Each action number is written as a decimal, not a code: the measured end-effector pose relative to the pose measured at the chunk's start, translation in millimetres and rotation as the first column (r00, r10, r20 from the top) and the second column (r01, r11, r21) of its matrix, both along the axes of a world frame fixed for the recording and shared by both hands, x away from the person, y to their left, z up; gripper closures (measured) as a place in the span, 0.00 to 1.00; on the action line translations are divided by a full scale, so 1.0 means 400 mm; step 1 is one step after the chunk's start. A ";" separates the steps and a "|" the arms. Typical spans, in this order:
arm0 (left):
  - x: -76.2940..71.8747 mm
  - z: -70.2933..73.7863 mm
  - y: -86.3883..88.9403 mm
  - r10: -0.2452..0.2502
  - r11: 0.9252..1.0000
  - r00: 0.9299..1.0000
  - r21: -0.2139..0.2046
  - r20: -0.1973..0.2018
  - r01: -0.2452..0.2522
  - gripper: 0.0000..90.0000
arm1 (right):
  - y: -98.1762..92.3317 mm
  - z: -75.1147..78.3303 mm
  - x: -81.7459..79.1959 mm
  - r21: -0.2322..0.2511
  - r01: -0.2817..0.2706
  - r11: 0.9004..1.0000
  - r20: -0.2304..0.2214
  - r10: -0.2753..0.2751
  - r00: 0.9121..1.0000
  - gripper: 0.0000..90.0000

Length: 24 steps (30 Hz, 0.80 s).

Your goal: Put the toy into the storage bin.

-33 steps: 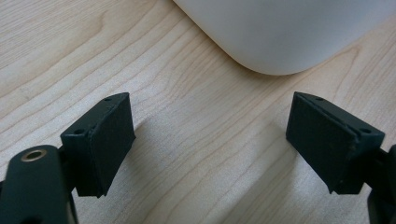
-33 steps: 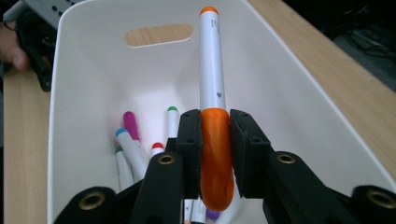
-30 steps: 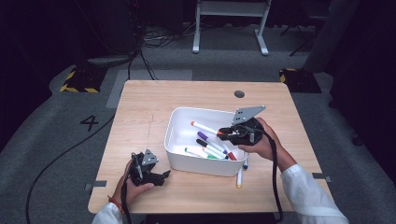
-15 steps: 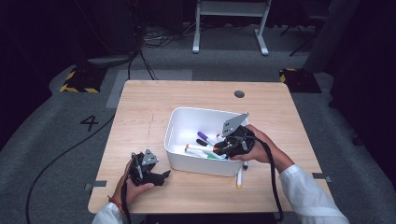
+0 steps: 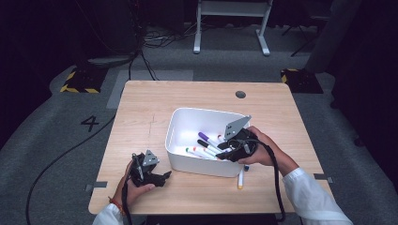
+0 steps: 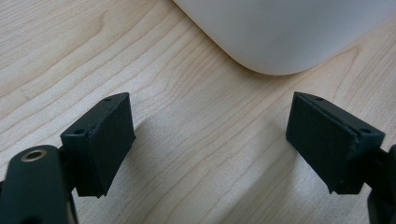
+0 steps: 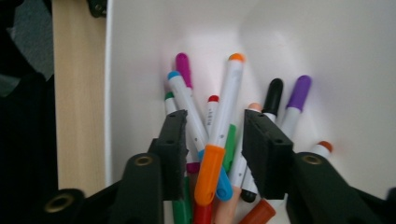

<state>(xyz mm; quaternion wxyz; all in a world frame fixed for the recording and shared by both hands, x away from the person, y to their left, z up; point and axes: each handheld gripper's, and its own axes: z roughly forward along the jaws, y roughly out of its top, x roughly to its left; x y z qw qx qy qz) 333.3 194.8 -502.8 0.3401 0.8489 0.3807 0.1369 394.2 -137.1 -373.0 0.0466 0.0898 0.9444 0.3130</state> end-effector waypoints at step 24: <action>0.000 0.000 0.000 0.001 1.000 1.000 0.000 0.000 -0.001 0.17 | -0.316 0.029 -0.031 0.286 0.428 0.857 0.164 -0.484 0.860 0.37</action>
